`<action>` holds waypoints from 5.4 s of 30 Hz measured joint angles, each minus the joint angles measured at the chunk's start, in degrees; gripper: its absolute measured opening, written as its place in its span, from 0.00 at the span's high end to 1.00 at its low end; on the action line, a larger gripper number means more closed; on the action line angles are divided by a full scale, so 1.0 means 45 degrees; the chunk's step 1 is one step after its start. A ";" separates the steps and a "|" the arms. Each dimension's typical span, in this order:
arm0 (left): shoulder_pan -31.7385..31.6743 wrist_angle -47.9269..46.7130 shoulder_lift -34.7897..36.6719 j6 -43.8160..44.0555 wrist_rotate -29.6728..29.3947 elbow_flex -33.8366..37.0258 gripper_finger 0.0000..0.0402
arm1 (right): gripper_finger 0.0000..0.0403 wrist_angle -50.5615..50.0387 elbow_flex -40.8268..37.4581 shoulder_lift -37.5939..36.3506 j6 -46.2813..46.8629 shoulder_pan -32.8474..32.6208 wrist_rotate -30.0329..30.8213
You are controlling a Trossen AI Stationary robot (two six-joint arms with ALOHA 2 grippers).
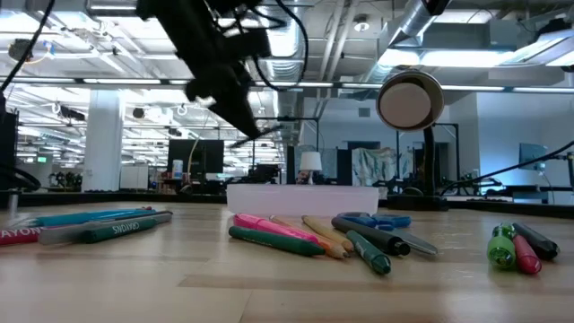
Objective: Pick & place school supplies into a supply box
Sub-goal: Put the green crayon into the pink supply box, then put the pink pencil into the pink supply box
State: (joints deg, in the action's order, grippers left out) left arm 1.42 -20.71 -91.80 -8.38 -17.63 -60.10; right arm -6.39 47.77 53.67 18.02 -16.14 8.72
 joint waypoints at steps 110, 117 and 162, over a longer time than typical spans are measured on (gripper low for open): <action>0.0760 -0.9458 0.2806 0.0753 0.6394 -0.2861 0.72 | 0.60 -0.9969 0.1801 1.0433 2.4027 -0.5687 -0.3044; 0.0760 -0.9462 0.2806 0.0748 0.6291 -0.2861 0.72 | 0.54 -0.9436 0.1390 1.0351 2.3908 -0.5690 -0.3054; 0.0746 -0.9413 0.2806 0.0471 0.5266 -0.2861 0.72 | 0.98 -0.8437 0.1357 1.0385 1.8971 -0.5716 -0.4812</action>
State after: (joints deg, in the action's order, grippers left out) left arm 4.78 -63.07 -79.18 -6.26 6.07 -72.97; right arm -44.36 53.87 100.40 103.39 -41.87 -12.94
